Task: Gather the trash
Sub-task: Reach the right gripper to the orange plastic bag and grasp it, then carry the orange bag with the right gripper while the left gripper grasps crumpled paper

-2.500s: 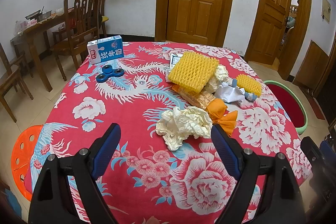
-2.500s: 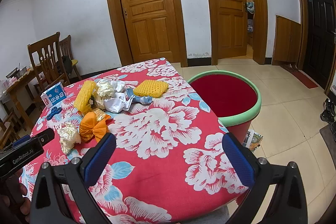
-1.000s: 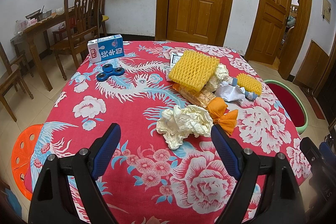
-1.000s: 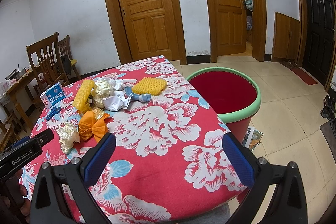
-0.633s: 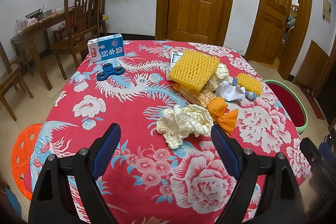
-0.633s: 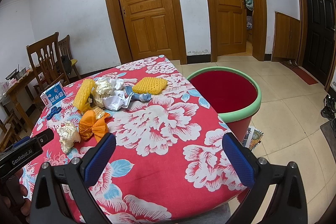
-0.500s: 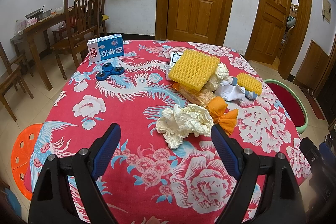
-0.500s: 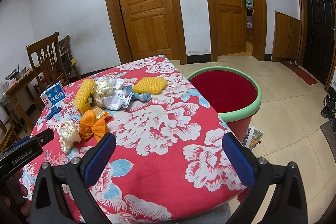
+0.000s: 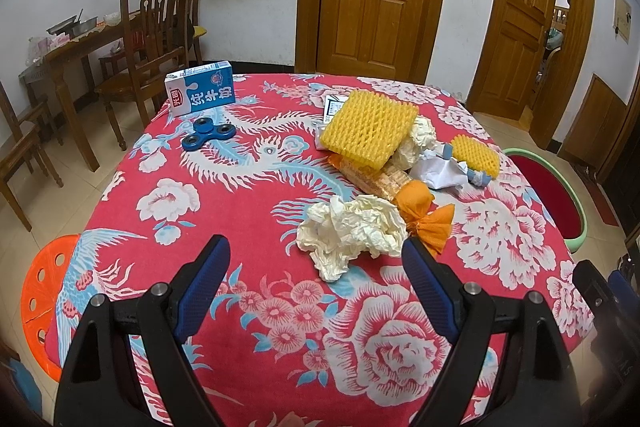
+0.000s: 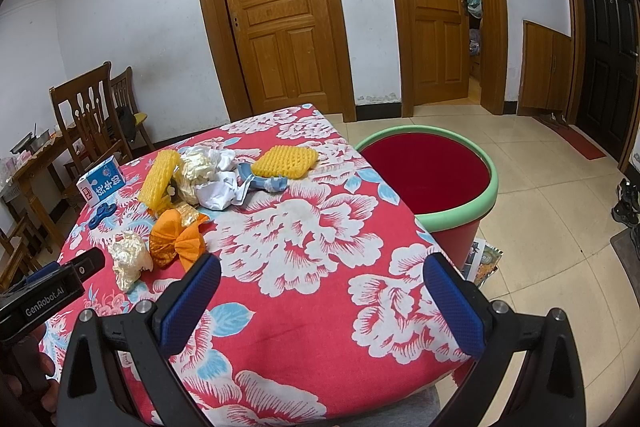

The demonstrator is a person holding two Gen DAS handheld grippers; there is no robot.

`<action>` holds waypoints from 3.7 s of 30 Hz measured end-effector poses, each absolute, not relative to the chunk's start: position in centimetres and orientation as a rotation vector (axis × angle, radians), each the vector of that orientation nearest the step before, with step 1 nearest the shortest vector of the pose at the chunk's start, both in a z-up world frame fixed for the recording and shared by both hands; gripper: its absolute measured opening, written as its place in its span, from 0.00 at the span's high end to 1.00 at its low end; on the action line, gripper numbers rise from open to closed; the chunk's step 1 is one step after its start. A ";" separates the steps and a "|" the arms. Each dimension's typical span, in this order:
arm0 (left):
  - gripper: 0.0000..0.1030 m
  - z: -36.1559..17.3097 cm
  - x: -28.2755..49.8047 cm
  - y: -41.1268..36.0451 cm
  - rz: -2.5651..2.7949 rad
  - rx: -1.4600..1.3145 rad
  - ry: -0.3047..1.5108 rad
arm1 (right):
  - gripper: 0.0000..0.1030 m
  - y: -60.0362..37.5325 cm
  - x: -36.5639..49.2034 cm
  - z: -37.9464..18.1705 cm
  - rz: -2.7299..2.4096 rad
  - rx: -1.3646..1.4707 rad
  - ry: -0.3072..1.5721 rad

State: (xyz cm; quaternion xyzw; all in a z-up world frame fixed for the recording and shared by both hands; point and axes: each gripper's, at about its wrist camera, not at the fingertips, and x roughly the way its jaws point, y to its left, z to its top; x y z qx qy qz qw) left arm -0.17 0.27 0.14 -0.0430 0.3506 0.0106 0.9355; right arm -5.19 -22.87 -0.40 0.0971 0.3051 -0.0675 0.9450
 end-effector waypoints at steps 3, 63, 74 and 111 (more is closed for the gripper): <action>0.15 0.1 -0.1 0.2 0.020 -0.087 0.718 | 0.00 -22.9 -5.2 -0.4 -0.136 0.199 0.621; 0.68 -2.5 7.6 7.1 -0.134 -0.157 0.888 | 0.36 -14.4 5.9 -3.9 0.094 0.107 0.876; 0.68 -2.8 9.0 5.3 -0.302 -0.115 0.932 | 0.68 -13.4 6.7 -5.0 0.093 0.154 0.916; 0.85 -4.0 8.4 -0.9 -0.313 -0.084 0.962 | 0.86 -20.9 2.2 -1.4 0.162 0.278 0.786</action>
